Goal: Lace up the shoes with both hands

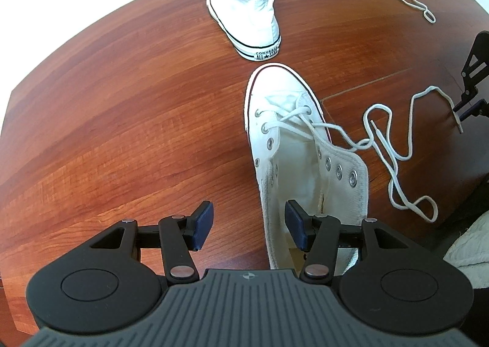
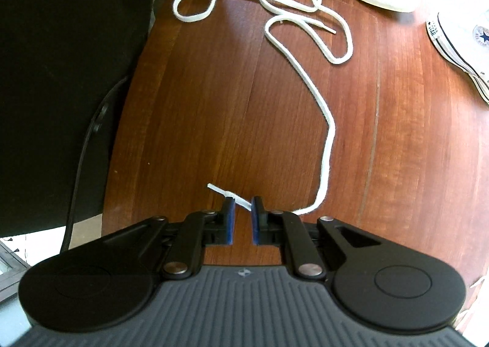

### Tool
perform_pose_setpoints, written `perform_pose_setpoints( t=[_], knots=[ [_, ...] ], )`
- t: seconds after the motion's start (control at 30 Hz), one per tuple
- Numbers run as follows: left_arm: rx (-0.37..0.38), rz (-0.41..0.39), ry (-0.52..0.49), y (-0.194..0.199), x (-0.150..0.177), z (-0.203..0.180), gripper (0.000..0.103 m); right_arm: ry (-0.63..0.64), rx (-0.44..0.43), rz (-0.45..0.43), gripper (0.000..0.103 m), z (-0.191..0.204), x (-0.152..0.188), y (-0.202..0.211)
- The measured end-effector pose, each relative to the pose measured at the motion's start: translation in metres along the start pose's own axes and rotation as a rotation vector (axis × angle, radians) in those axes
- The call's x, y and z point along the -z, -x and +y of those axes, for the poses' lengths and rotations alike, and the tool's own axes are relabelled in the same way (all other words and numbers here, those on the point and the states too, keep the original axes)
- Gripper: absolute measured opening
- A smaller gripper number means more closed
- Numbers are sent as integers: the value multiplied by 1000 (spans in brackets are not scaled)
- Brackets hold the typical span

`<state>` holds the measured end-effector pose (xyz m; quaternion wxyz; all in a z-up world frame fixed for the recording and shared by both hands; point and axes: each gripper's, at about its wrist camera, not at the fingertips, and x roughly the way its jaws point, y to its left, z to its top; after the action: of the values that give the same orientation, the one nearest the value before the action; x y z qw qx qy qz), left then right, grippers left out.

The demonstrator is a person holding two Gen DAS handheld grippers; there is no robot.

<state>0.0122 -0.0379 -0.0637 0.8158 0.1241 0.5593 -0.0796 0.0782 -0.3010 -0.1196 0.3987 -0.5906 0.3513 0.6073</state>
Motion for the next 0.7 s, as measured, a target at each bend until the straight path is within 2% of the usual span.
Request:
perform_pose_setpoints(
  t=[0.53,0.7],
  knots=[
    [-3,6,-17,0,-1,-1,55,-63,12,-36,6,-21,8,-1],
    [2,5,-24,0,-1,-1,55,-155,3,-45,1,-35,7,-3]
  ],
)
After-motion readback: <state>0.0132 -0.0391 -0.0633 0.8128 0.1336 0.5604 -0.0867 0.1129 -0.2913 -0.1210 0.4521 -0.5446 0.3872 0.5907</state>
